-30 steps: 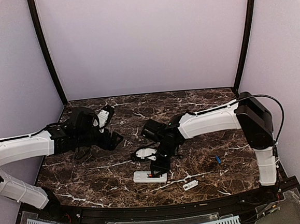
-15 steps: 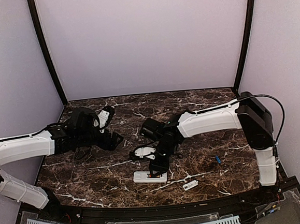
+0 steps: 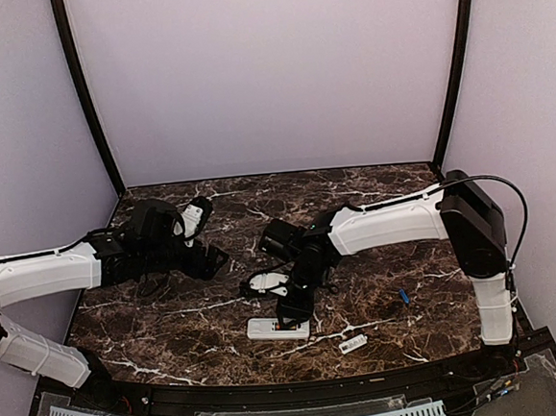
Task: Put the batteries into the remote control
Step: Press the battery in the battery compartment.
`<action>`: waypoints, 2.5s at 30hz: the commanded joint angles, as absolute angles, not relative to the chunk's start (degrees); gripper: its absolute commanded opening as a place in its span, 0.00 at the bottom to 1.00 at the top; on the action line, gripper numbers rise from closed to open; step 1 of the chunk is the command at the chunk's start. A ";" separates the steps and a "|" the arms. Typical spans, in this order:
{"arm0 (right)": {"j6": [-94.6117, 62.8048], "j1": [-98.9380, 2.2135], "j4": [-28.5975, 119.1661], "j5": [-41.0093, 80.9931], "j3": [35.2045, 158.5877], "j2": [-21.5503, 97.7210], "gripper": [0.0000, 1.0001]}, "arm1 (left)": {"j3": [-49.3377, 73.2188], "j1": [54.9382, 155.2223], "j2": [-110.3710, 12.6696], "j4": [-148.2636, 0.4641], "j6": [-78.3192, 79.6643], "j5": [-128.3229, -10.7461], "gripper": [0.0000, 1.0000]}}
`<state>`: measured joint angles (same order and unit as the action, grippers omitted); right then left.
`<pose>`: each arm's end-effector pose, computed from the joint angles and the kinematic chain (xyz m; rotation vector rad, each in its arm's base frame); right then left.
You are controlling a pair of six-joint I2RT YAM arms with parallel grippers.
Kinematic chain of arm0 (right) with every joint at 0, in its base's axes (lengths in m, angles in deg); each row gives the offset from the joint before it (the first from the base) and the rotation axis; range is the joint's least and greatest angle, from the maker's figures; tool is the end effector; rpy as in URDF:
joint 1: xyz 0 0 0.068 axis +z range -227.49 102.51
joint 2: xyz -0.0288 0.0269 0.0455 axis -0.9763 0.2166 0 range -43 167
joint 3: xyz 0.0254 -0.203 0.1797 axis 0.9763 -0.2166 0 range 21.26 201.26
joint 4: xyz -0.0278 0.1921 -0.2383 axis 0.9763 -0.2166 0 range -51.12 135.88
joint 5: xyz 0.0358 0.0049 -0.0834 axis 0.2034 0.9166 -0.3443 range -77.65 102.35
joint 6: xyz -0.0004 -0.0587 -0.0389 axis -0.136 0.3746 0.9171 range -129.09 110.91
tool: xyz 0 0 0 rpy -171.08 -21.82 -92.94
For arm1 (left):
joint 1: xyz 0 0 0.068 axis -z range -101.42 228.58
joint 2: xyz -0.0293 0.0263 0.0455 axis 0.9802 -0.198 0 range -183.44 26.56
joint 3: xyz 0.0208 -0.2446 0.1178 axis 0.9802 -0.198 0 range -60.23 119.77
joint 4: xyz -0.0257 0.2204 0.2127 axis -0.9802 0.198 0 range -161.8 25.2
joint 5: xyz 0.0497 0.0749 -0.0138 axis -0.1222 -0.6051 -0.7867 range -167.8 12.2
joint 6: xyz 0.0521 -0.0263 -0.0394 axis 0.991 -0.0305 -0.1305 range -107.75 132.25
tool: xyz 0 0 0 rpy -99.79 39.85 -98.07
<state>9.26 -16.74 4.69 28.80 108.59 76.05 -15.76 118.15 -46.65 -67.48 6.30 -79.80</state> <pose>0.2140 0.4156 0.1170 -1.9063 2.2089 0.5516 0.2637 -0.2152 0.2055 0.6099 2.0905 -0.4217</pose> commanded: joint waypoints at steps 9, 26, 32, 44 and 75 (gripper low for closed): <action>9.30 -16.14 5.10 28.44 109.50 77.34 0.32 | -16.02 117.86 -47.01 -67.83 7.20 -79.71 0.79; 9.13 -16.14 5.37 28.22 109.32 77.61 0.34 | -15.94 117.87 -46.87 -67.90 7.24 -79.67 0.79; 9.09 -16.09 5.36 27.34 109.33 78.17 0.30 | -16.03 117.81 -46.95 -67.97 7.18 -79.61 0.79; 8.87 -16.09 5.10 27.11 109.75 76.98 0.31 | -15.93 117.85 -47.05 -68.10 7.21 -79.29 0.79; -29.27 -30.56 5.55 7.96 93.94 53.23 0.45 | -15.95 117.82 -46.01 -68.30 7.09 -78.75 0.79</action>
<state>-10.87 -25.24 10.13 21.83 102.52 58.54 -15.76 118.15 -46.94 -67.48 6.71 -79.75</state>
